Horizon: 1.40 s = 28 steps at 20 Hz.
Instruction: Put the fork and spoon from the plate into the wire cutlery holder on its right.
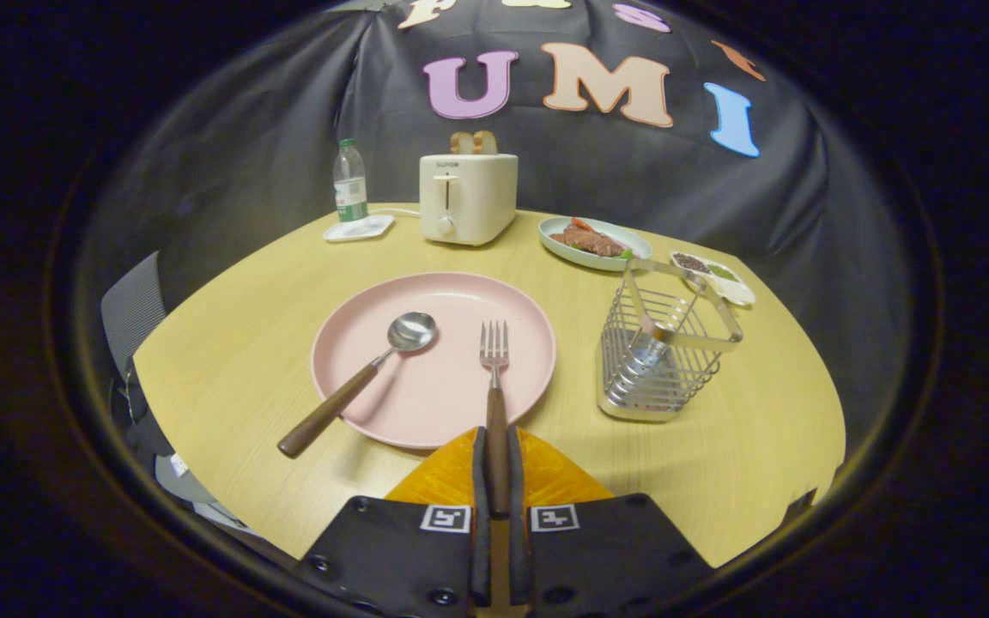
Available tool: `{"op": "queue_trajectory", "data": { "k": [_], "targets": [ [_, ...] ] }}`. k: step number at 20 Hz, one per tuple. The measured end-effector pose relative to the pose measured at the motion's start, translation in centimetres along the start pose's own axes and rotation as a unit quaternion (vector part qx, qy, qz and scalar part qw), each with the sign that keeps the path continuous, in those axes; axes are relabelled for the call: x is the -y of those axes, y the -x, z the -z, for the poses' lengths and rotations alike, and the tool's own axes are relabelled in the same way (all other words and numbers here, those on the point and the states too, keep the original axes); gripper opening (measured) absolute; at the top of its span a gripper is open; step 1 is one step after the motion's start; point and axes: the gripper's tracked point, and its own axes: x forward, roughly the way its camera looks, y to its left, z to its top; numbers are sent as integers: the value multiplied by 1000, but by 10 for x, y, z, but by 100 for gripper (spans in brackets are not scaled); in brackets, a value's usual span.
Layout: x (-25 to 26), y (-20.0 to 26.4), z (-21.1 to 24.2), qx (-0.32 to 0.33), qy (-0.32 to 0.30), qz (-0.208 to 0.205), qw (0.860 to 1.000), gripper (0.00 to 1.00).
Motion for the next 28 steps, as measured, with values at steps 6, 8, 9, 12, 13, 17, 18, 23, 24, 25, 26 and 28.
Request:
{"op": "queue_trajectory", "data": {
  "k": [6, 8, 9, 12, 13, 17, 18, 23, 24, 25, 26, 28],
  "targets": [
    [-4, 11, -14, 14, 8, -6, 1000, 11],
    [1, 18, -26, 20, -1, -8, 1000, 11],
    [3, 22, -31, 21, -11, -10, 1000, 11],
    [16, 37, -53, 29, -51, -17, 998, 11],
    [22, 43, -59, 33, -55, -16, 998, 11],
    [50, 64, -89, 55, -41, -2, 998, 11],
    [57, 68, -95, 58, -37, 2, 998, 11],
    [96, 86, -108, 43, -48, 11, 998, 11],
    [106, 89, -106, 36, -45, 15, 998, 11],
    [116, 89, -103, 25, -40, 21, 999, 11],
    [124, 89, -99, 10, -35, 24, 999, 11],
    [134, 87, -91, -19, -25, 22, 999, 11]
  ]
}}
